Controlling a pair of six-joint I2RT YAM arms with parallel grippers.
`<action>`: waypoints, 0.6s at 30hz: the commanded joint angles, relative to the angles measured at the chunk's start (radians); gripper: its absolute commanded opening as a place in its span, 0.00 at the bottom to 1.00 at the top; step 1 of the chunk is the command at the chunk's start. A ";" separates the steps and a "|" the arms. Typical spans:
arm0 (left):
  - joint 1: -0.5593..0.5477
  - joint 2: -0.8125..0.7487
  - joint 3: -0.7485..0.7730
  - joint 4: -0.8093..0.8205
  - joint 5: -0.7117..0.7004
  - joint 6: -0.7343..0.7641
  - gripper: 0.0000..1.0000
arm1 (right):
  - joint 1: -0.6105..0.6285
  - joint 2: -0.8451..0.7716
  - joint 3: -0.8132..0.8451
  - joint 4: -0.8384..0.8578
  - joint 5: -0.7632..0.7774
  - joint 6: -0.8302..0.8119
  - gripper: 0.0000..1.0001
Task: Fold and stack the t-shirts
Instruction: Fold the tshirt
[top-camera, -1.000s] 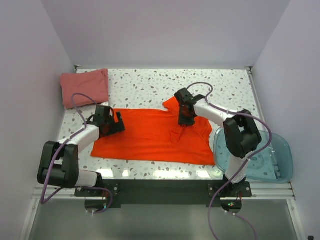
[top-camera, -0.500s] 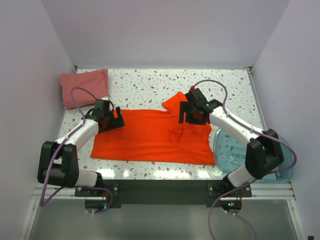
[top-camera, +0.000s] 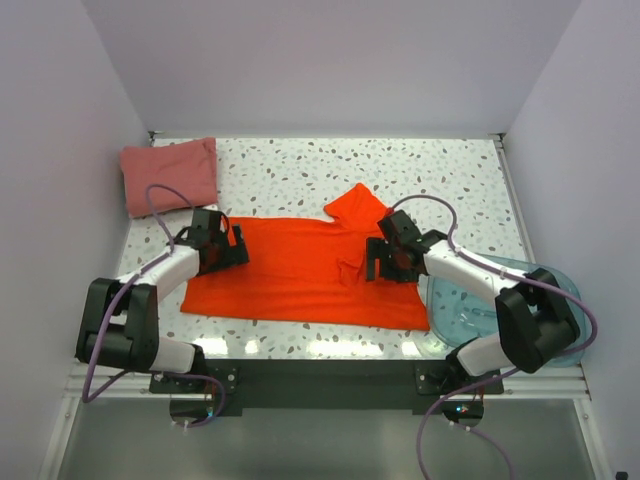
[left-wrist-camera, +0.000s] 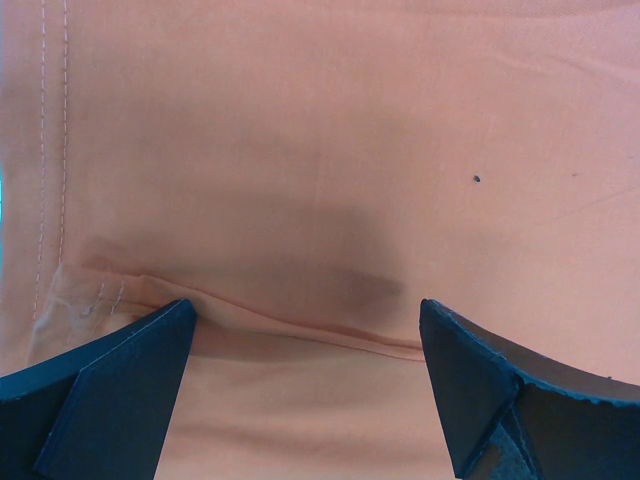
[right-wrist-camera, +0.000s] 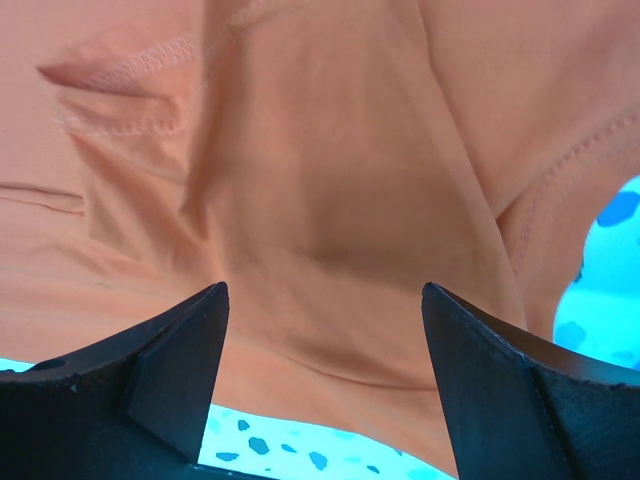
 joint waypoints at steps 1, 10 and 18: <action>-0.001 0.038 -0.037 0.011 0.003 -0.010 1.00 | 0.001 0.020 -0.016 0.084 -0.011 0.012 0.82; -0.001 0.007 -0.087 -0.024 0.001 -0.042 1.00 | 0.001 0.090 -0.071 0.050 -0.028 0.053 0.82; -0.001 -0.056 -0.111 -0.063 -0.008 -0.080 1.00 | 0.002 0.099 -0.105 -0.063 -0.097 0.087 0.81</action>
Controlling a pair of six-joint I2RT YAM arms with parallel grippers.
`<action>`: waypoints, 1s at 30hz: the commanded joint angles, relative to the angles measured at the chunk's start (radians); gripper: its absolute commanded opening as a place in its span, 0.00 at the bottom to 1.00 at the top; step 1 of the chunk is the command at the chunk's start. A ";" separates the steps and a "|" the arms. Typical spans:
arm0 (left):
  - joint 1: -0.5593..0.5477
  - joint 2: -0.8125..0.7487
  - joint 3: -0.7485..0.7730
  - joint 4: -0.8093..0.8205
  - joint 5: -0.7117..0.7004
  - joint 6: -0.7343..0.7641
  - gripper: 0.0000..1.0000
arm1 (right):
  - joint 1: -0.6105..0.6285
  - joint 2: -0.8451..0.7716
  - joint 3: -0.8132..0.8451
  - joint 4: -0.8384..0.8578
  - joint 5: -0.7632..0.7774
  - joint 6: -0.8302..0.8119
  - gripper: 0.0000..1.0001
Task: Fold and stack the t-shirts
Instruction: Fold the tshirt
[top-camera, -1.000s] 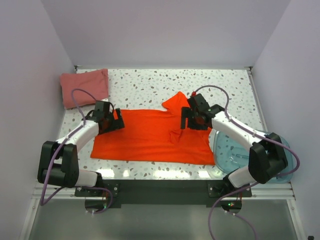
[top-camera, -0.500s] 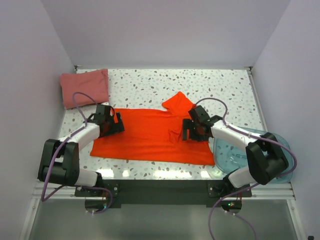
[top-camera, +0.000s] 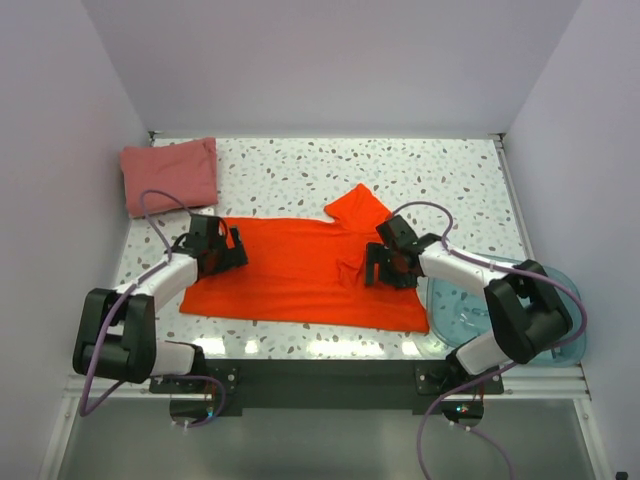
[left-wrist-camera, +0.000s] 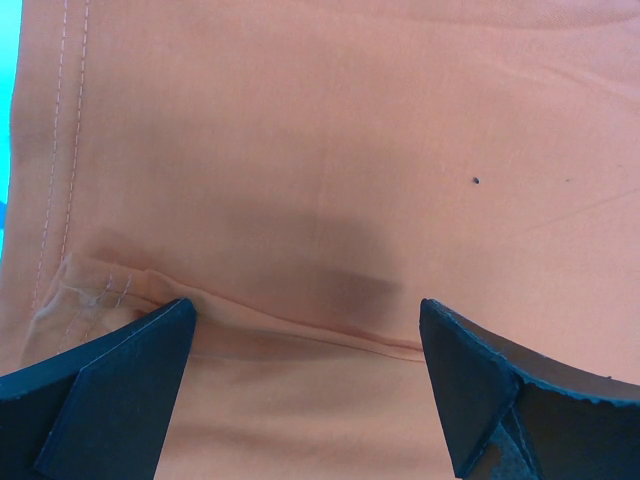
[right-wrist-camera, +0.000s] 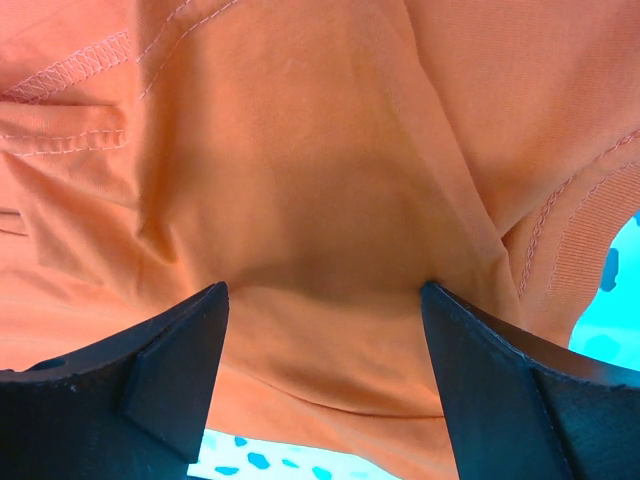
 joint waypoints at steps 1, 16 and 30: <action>-0.001 -0.009 -0.052 -0.130 0.005 -0.053 1.00 | 0.004 0.027 -0.057 -0.139 -0.071 0.041 0.81; 0.002 -0.023 0.219 -0.234 -0.148 -0.003 1.00 | 0.004 -0.036 0.180 -0.307 -0.043 -0.017 0.82; 0.126 0.379 0.571 -0.158 -0.236 0.039 0.99 | 0.004 -0.223 0.181 -0.349 -0.037 0.053 0.82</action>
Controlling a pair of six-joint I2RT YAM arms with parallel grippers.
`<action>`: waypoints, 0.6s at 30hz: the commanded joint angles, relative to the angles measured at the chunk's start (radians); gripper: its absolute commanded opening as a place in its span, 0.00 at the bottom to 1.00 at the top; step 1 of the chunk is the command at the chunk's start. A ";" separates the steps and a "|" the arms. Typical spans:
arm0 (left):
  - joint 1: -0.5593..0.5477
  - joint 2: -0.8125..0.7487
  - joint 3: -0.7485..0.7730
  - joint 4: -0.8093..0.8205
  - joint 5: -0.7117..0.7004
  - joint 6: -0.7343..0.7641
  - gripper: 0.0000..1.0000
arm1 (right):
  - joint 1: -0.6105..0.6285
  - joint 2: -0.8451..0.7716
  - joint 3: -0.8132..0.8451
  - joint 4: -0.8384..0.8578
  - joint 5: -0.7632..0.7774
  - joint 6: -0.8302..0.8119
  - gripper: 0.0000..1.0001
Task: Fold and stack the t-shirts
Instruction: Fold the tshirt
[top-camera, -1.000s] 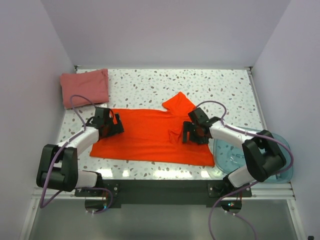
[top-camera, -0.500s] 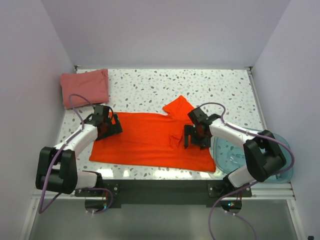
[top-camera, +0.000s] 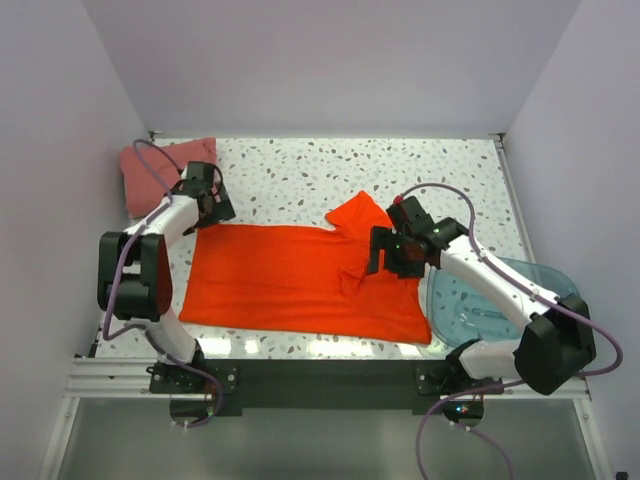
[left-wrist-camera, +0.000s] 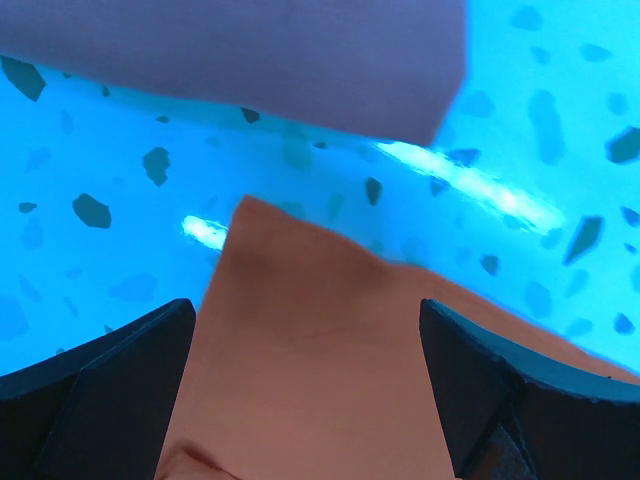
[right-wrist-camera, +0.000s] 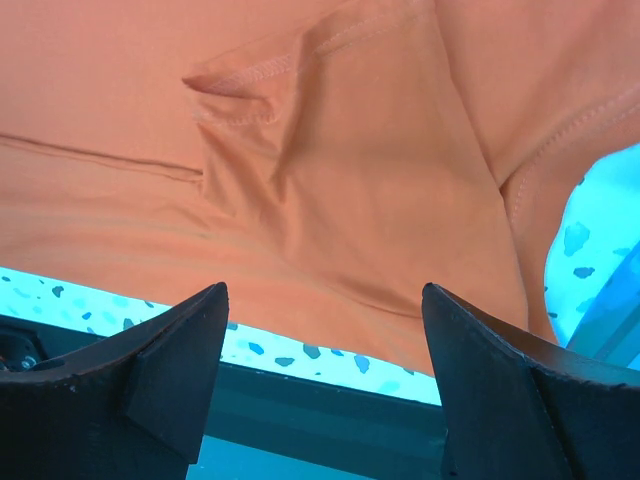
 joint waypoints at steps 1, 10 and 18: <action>0.060 0.058 0.060 0.042 -0.040 0.020 0.99 | 0.003 -0.070 -0.039 -0.028 0.007 0.043 0.82; 0.131 0.159 0.103 0.098 -0.011 0.018 0.87 | 0.003 -0.129 -0.067 -0.059 0.035 0.055 0.82; 0.130 0.193 0.102 0.108 0.006 0.004 0.72 | 0.003 -0.115 -0.049 -0.065 0.035 0.051 0.82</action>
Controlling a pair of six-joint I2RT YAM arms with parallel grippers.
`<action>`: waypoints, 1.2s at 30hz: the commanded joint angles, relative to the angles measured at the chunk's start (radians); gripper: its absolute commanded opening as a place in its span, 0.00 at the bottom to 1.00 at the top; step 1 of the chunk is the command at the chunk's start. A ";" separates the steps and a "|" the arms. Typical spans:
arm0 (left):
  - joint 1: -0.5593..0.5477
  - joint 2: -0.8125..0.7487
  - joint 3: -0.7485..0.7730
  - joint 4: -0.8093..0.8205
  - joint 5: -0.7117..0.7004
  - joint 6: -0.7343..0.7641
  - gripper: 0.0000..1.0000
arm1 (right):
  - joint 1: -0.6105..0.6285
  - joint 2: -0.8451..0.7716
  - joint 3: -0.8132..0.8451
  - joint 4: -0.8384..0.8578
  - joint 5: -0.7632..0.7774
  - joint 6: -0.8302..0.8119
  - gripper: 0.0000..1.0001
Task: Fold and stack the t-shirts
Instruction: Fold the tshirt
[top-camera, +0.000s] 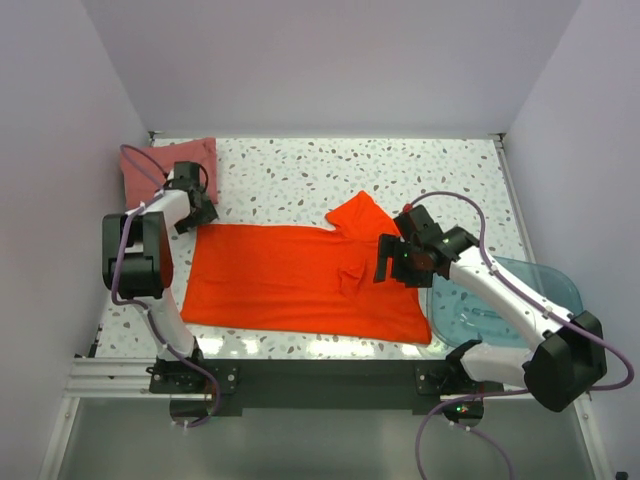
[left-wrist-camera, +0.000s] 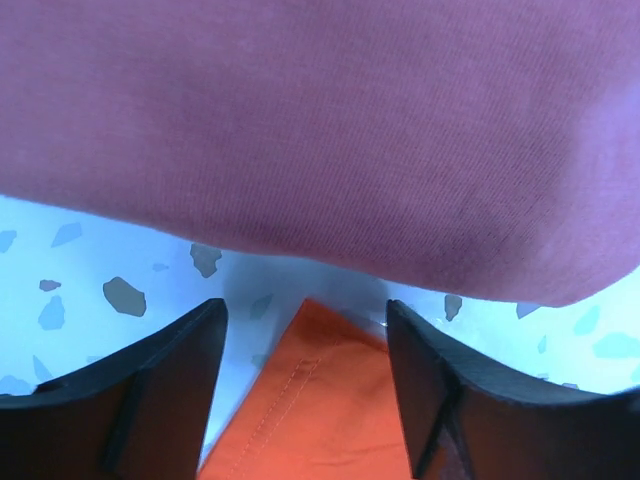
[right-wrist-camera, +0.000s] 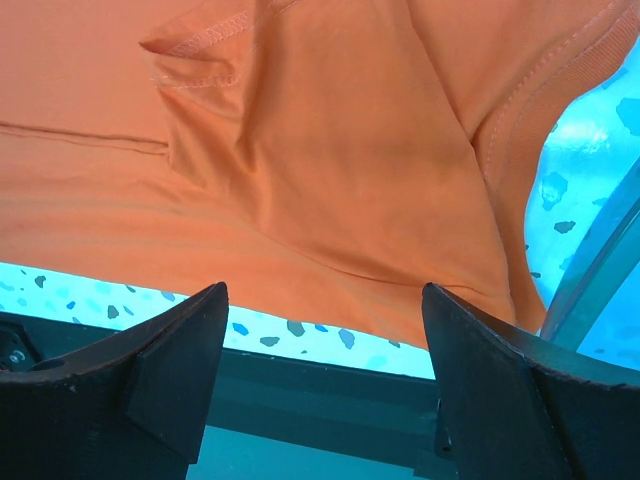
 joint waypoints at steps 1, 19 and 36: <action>0.001 0.006 0.027 0.045 0.007 -0.002 0.68 | 0.003 -0.003 0.021 -0.012 0.020 0.011 0.82; -0.001 -0.003 -0.030 0.060 0.036 0.005 0.13 | -0.008 0.329 0.395 0.002 0.082 -0.152 0.82; -0.001 -0.109 -0.080 0.068 0.139 0.007 0.00 | -0.138 0.805 0.843 0.131 0.123 -0.288 0.82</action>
